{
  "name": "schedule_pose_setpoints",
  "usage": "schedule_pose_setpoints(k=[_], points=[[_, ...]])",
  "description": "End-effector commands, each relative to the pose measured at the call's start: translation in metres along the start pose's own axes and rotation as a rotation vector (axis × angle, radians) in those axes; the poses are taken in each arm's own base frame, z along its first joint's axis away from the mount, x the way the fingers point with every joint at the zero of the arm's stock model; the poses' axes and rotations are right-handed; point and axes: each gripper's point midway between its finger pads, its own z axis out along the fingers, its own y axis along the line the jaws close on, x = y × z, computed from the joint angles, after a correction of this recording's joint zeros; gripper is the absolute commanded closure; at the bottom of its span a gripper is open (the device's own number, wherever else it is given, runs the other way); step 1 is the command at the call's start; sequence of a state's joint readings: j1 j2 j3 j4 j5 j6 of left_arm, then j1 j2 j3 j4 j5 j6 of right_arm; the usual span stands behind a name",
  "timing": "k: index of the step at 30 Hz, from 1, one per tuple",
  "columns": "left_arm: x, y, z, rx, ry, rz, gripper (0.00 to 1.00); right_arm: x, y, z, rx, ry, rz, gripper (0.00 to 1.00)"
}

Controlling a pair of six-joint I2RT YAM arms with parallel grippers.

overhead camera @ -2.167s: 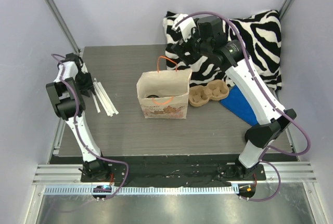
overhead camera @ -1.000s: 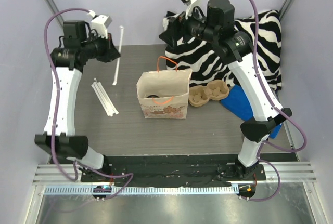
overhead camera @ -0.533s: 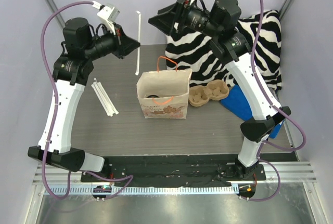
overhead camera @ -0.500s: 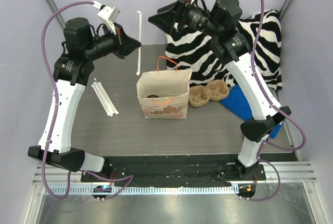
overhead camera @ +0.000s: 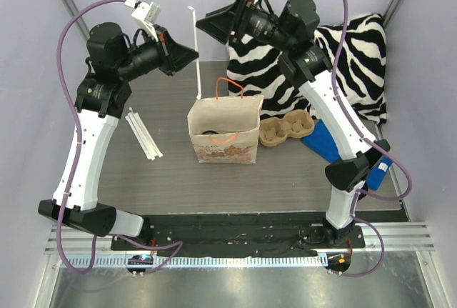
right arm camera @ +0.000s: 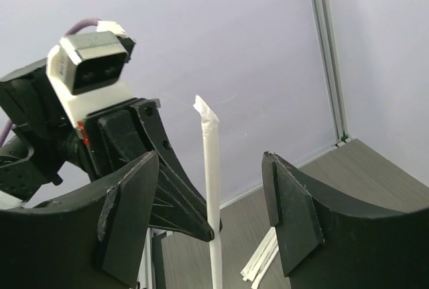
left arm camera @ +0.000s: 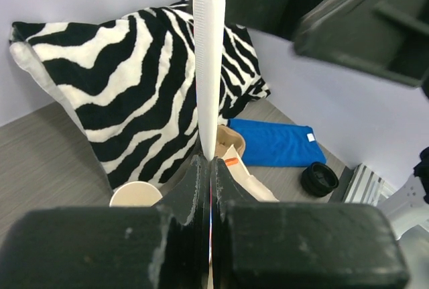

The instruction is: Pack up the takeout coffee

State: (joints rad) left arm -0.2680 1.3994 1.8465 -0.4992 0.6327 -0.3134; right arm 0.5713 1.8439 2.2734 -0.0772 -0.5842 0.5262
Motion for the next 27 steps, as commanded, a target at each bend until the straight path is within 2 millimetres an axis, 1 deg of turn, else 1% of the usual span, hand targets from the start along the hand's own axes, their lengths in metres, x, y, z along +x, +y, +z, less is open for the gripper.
schedule_pose_setpoints(k=[1,4,5,7,9,10,11,12,13,14,15,16,18,19,20,21,22,23,24,25,26,27], points=[[-0.019,-0.018,-0.004,0.055,-0.066,0.008,1.00,-0.007,0.012,0.009,-0.036,-0.046,-0.003,0.30],[-0.021,-0.020,-0.003,0.060,-0.078,-0.004,1.00,-0.004,0.011,0.011,-0.038,-0.043,-0.006,0.33],[-0.023,-0.021,-0.004,0.065,-0.081,-0.003,1.00,-0.004,0.011,0.012,-0.036,-0.043,-0.006,0.36],[-0.023,-0.022,-0.004,0.070,-0.084,-0.009,1.00,-0.002,0.009,0.013,-0.031,-0.040,-0.005,0.39],[-0.021,-0.023,-0.004,0.073,-0.082,-0.010,1.00,-0.002,0.009,0.014,-0.034,-0.042,-0.005,0.48],[-0.020,-0.025,-0.003,0.077,-0.081,-0.010,1.00,-0.002,0.010,0.015,-0.036,-0.043,-0.006,0.53],[-0.019,-0.025,-0.003,0.077,-0.079,-0.012,1.00,-0.003,0.012,0.015,-0.039,-0.045,-0.004,0.69],[-0.019,-0.025,-0.003,0.075,-0.079,-0.013,1.00,-0.005,0.012,0.016,-0.039,-0.047,-0.005,0.78],[-0.016,-0.024,-0.002,0.072,-0.075,-0.015,1.00,-0.004,0.011,0.016,-0.037,-0.045,-0.002,0.97],[-0.016,-0.023,-0.003,0.066,-0.076,-0.017,0.99,-0.005,0.012,0.016,-0.035,-0.045,-0.004,0.99],[-0.017,-0.019,-0.003,0.042,-0.084,-0.021,0.93,-0.005,0.012,0.016,-0.037,-0.041,-0.002,0.99],[-0.015,-0.016,-0.003,0.022,-0.078,-0.032,0.72,-0.004,0.012,0.016,-0.036,-0.038,-0.004,0.99],[-0.017,-0.008,-0.006,-0.037,-0.090,-0.037,0.41,-0.005,0.015,0.014,-0.039,-0.032,-0.018,0.99],[-0.017,0.005,-0.010,-0.111,-0.093,-0.048,0.24,-0.005,0.015,0.013,-0.040,-0.031,-0.027,0.99],[-0.019,0.010,-0.015,-0.140,-0.097,-0.040,0.18,-0.008,0.020,0.009,-0.047,-0.029,-0.054,0.99],[-0.020,0.015,-0.020,-0.165,-0.100,-0.039,0.13,-0.007,0.019,0.007,-0.045,-0.024,-0.065,0.99],[-0.017,0.025,-0.026,-0.210,-0.093,-0.044,0.05,-0.008,0.022,0.005,-0.048,-0.023,-0.079,0.99],[-0.016,0.028,-0.030,-0.231,-0.090,-0.038,0.00,-0.009,0.025,0.002,-0.049,-0.018,-0.105,0.99],[-0.017,0.029,-0.037,-0.250,-0.089,-0.004,0.00,-0.009,0.027,0.000,-0.052,-0.014,-0.115,0.99],[-0.004,0.037,-0.044,-0.296,-0.056,0.016,0.00,-0.010,0.031,-0.006,-0.053,-0.005,-0.143,0.99],[0.006,0.040,-0.051,-0.320,-0.036,0.011,0.00,-0.010,0.032,-0.008,-0.060,0.002,-0.160,0.99],[0.007,0.045,-0.056,-0.352,-0.038,0.012,0.00,-0.004,0.031,-0.010,-0.055,0.027,-0.167,0.99]])
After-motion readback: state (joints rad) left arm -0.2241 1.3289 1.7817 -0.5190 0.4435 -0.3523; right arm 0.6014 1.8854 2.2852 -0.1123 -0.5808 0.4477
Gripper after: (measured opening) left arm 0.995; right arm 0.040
